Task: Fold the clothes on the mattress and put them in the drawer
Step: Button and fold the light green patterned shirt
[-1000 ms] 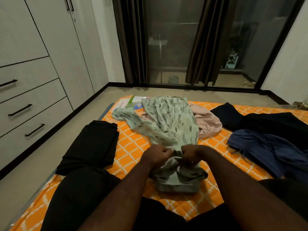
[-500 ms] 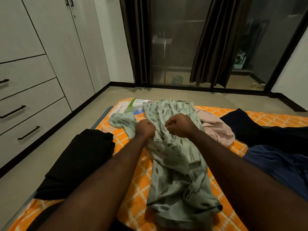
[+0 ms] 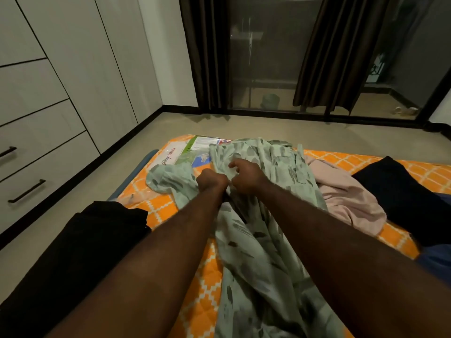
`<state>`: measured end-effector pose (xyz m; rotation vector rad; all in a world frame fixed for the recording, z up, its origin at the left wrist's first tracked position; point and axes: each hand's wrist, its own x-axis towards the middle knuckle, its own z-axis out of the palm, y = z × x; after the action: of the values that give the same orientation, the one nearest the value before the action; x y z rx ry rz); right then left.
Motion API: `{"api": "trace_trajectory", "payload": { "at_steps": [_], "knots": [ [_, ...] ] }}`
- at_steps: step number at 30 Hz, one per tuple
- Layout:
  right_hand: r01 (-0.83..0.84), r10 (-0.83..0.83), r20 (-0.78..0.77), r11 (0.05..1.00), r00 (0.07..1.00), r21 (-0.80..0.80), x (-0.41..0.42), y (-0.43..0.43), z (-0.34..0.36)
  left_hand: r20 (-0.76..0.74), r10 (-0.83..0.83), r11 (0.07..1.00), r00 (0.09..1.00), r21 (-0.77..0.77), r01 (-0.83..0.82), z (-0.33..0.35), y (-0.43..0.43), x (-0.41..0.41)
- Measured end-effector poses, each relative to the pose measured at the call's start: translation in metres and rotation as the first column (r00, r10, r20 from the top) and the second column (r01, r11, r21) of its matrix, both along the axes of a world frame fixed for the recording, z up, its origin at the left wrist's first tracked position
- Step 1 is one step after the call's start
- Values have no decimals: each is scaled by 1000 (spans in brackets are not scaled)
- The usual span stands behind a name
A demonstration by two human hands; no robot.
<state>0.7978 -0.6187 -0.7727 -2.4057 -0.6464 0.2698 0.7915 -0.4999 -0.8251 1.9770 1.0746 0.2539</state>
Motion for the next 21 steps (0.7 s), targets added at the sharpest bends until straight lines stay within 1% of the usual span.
{"api": "trace_trajectory", "payload": {
  "at_steps": [2,4,6,8,9,11,13,14,16,18,21],
  "knots": [
    [21,-21,0,1000,1000,22,1,-4,-3,21,9,991,1000,134,-12,3,2,1],
    [33,-33,-3,999,999,39,3,-6,-8,103,6,987,995,157,-22,4,3,6],
    [49,-47,-26,995,999,85,3,-9,-8,224,-21,996,974,86,2,9,0,6],
    [81,-74,-48,982,996,168,2,-12,-3,343,-39,996,939,-65,65,15,-5,14],
    [115,-102,-70,971,992,208,3,-13,1,399,-30,981,916,-163,103,19,-8,20],
    [212,-172,-157,934,972,287,6,-17,9,487,13,911,873,-367,191,28,-17,32],
    [289,-215,-236,892,948,348,12,-22,13,579,62,788,813,-529,317,38,-28,43],
    [320,-228,-269,869,936,378,18,-24,12,604,72,724,794,-579,374,43,-35,46],
    [387,-204,-395,794,896,468,26,-31,11,627,26,634,778,-612,472,50,-46,48],
    [475,-165,-531,707,831,524,27,-39,14,649,-54,614,759,-578,537,49,-51,50],
    [567,-146,-636,629,758,531,34,-51,6,695,-100,606,711,-525,598,41,-56,50]
  ]
}}
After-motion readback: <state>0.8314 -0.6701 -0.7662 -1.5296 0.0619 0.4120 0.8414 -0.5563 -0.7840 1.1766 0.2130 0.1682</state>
